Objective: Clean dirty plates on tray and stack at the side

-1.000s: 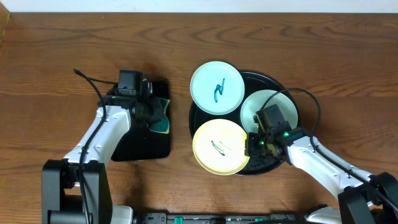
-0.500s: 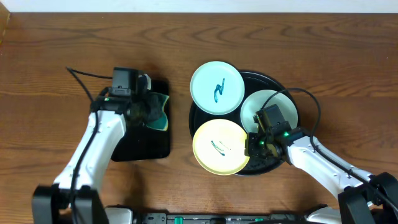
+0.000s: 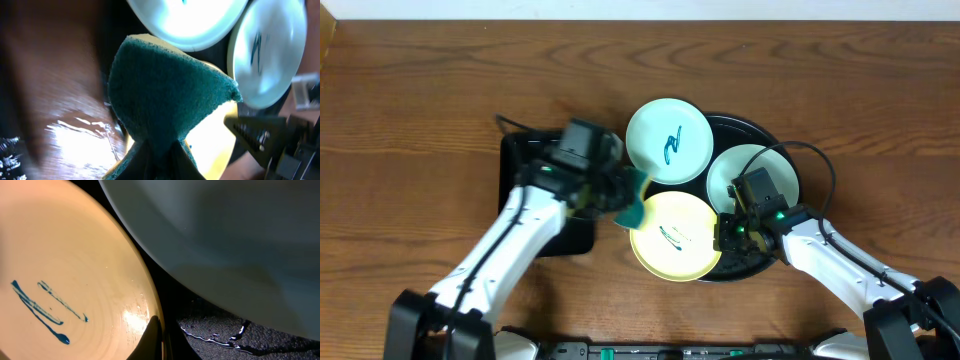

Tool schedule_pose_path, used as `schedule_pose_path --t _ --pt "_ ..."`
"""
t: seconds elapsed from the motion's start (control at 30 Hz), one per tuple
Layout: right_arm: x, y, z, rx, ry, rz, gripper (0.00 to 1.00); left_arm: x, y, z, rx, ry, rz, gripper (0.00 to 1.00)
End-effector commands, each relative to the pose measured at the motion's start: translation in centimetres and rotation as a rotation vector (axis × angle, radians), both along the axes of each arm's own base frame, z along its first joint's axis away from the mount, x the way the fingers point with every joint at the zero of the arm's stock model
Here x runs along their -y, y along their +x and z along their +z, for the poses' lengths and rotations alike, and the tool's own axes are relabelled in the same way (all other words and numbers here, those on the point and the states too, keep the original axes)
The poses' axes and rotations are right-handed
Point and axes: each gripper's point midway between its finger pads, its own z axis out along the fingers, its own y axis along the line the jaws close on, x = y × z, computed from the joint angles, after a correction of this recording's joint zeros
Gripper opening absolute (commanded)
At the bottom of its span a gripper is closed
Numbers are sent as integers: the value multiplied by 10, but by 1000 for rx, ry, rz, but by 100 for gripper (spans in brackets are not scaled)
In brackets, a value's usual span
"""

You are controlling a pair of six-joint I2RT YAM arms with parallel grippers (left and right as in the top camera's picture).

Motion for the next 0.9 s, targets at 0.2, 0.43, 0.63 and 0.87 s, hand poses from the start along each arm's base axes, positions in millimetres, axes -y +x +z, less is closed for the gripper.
schedule_pose_path --t 0.2,0.43,0.63,0.87 --pt "4 -3 -5 -6 -30 -6 1 70 -33 -24 -103 -19 -79 7" --pt "4 -3 -5 -6 -30 -6 1 79 -43 -51 -179 41 -32 7" --pt "4 -5 -5 -14 -33 -6 1 77 -32 -64 -128 96 -14 8" --pt "6 -10 -7 -40 -40 -8 1 44 1 -68 12 257 98 8"
